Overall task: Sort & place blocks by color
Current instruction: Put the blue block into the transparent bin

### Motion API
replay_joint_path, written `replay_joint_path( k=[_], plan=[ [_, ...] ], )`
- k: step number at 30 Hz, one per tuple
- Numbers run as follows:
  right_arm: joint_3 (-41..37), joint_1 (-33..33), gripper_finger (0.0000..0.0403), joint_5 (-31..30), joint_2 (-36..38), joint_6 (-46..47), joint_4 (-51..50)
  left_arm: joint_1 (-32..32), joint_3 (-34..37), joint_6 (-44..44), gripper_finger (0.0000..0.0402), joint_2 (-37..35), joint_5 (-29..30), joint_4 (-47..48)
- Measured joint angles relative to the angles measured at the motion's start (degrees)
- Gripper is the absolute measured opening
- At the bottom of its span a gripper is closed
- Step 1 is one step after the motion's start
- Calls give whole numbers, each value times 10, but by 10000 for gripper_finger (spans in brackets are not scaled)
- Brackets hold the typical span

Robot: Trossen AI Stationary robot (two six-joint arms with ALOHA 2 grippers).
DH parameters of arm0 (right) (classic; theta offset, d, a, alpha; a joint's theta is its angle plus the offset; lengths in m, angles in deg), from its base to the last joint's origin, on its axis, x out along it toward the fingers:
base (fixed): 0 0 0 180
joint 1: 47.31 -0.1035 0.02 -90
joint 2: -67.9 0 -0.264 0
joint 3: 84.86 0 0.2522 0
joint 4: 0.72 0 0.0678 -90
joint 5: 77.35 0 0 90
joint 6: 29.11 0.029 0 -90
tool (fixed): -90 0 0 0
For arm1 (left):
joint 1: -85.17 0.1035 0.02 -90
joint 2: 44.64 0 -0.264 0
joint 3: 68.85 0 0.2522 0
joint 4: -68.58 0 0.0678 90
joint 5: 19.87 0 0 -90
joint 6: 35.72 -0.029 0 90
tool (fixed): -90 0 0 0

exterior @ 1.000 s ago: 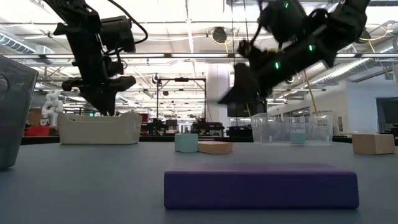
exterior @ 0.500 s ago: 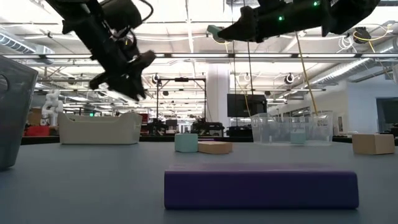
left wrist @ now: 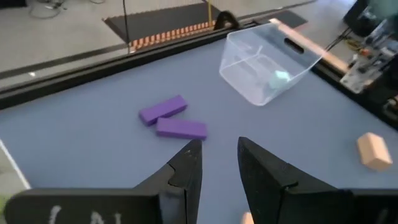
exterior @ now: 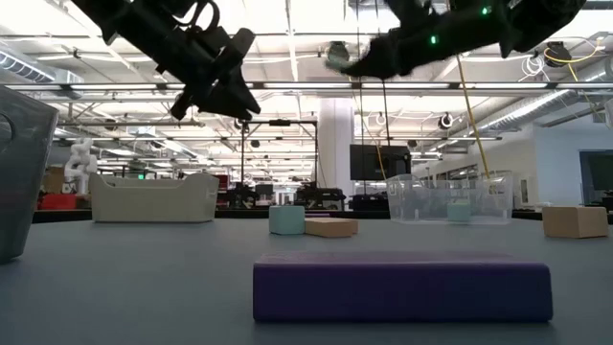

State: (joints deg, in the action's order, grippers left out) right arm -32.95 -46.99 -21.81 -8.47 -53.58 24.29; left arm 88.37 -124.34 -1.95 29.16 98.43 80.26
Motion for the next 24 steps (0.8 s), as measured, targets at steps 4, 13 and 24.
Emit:
replay_joint_path(
  k=[4, 13, 24],
  plan=[
    [0, 0, 112, -137, 0, 48, -135, -16, 0, 27, 104, 0, -9, -2],
    [0, 19, 116, -193, 0, 293, -424, -73, 0, -29, 104, 12, -82, -4],
    [0, 147, 116, -73, 27, 414, -589, -123, 0, -79, 104, 59, -93, -100]
  ],
)
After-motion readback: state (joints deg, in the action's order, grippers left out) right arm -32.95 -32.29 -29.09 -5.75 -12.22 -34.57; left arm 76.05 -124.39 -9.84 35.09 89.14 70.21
